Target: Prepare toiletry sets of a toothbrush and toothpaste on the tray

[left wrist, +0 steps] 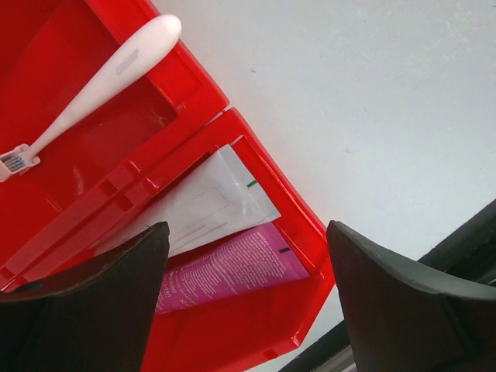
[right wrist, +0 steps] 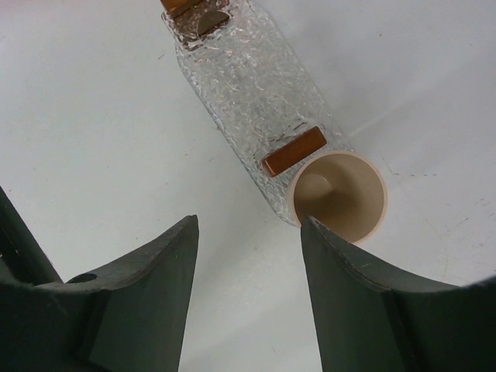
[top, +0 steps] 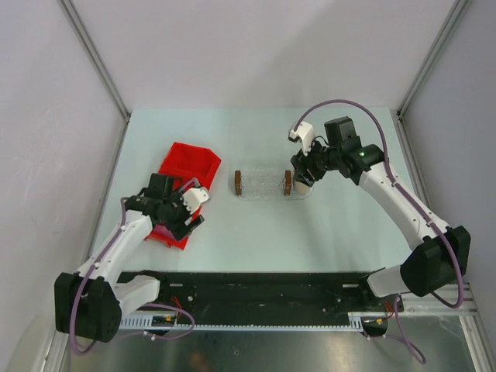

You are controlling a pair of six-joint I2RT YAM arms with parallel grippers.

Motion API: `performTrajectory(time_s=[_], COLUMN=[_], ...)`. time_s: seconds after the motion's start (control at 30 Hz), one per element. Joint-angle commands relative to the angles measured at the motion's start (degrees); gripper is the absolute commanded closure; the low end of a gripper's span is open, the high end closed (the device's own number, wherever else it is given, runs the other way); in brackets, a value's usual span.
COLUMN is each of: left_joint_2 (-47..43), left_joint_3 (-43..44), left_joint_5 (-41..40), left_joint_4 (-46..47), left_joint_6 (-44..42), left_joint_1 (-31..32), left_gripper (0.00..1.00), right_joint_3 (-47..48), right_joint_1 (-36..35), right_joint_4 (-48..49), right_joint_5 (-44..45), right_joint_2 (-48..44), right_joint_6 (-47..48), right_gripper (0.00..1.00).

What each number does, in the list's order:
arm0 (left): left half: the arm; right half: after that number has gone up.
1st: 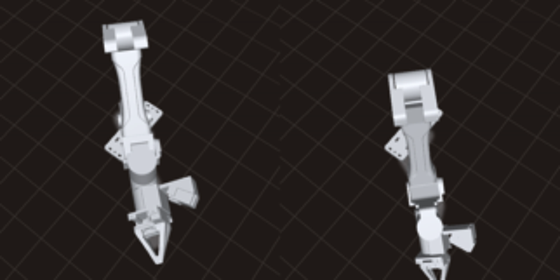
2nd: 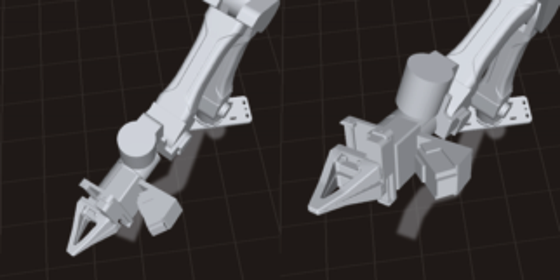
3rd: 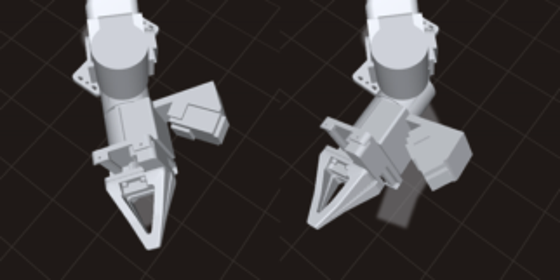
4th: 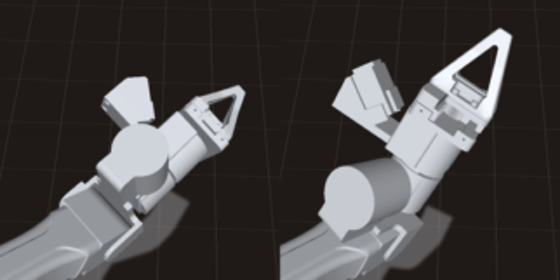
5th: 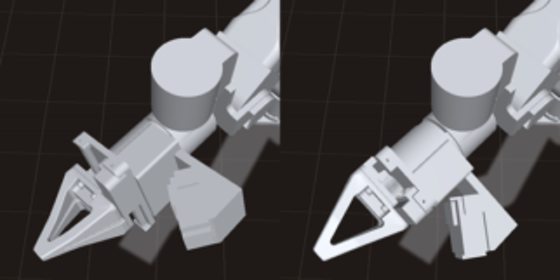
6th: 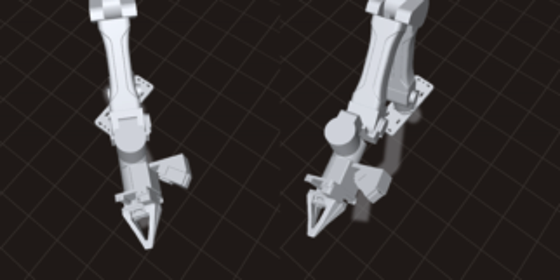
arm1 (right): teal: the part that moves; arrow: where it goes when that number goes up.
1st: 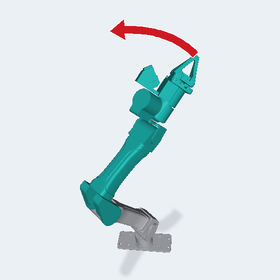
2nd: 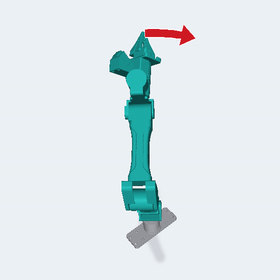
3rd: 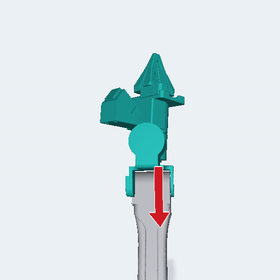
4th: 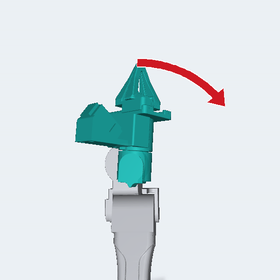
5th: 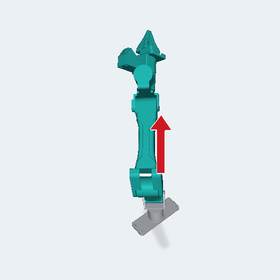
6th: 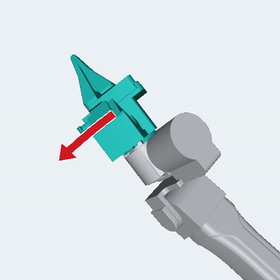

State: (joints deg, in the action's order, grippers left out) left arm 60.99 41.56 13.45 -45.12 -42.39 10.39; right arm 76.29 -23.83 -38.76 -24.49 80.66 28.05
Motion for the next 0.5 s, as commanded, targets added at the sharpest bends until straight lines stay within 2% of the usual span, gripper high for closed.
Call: performTrajectory(time_s=[0.0,0.47], left_joint_2=[1.23,4.22], left_joint_3=[-0.52,-2.09], left_joint_5=[-3.95,-10.9], left_joint_4=[3.9,9.61], left_joint_6=[7.05,14.97], left_joint_1=[1.91,4.99], left_gripper=[0.13,0.16], right_joint_3=[-0.09,-0.53], right_joint_1=[-0.25,-0.25], right_joint_4=[0.53,-0.08], right_joint_5=[-0.21,-0.21], right_joint_2=[0.46,0.99], right_joint_6=[0.51,0.95], right_gripper=[0.4,0.41])
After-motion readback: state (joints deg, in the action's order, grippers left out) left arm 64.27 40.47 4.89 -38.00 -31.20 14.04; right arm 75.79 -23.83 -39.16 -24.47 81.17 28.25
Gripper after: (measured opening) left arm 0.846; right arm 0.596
